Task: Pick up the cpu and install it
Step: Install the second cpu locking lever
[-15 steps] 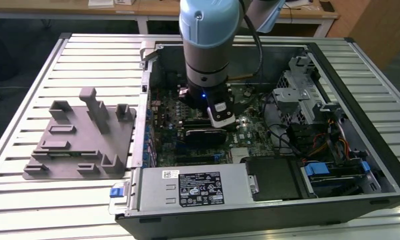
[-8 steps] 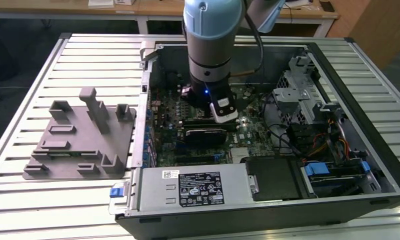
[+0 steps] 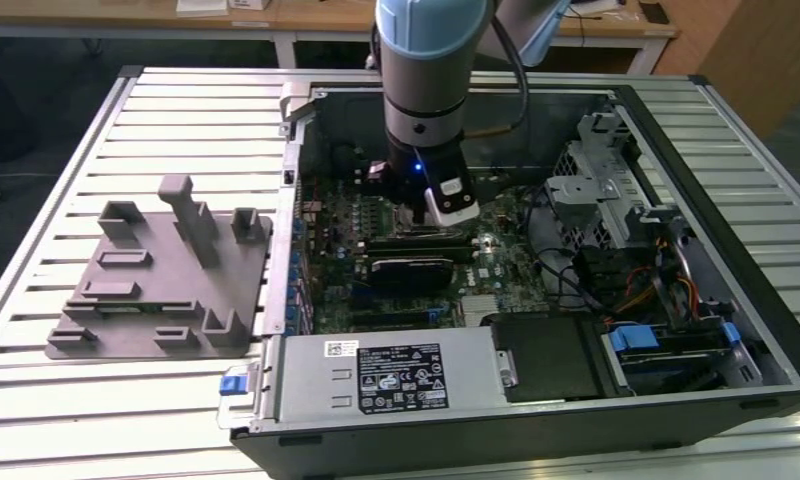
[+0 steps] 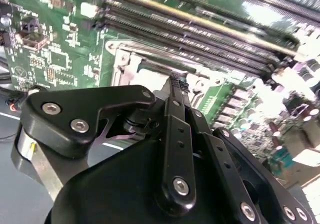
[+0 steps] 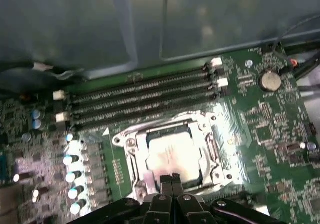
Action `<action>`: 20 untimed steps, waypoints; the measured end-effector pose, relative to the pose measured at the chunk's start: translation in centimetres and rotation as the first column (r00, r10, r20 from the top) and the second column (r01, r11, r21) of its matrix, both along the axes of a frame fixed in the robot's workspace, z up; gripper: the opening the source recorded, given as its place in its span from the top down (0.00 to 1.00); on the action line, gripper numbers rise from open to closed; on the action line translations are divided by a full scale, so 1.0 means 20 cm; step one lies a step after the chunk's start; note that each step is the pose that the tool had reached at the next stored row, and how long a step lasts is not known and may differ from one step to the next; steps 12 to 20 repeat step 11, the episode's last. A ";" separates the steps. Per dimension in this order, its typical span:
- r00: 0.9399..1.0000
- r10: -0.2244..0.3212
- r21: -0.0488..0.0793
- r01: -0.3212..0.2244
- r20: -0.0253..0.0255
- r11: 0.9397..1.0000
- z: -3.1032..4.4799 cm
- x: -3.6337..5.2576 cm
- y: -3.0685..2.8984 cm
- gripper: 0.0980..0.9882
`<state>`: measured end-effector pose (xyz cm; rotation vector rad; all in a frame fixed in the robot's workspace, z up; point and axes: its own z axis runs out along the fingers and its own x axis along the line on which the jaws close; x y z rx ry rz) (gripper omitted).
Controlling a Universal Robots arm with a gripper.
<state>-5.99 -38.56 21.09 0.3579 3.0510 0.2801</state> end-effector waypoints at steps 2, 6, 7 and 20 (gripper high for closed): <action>1.000 0.000 -0.006 0.000 0.000 1.000 0.000 0.012 0.020 0.99; 1.000 0.000 -0.010 0.000 0.000 1.000 0.000 0.020 0.032 0.99; 1.000 0.000 -0.010 0.000 -0.001 1.000 0.000 0.020 0.032 0.99; 1.000 0.000 -0.010 0.000 -0.001 1.000 0.000 0.021 0.032 0.99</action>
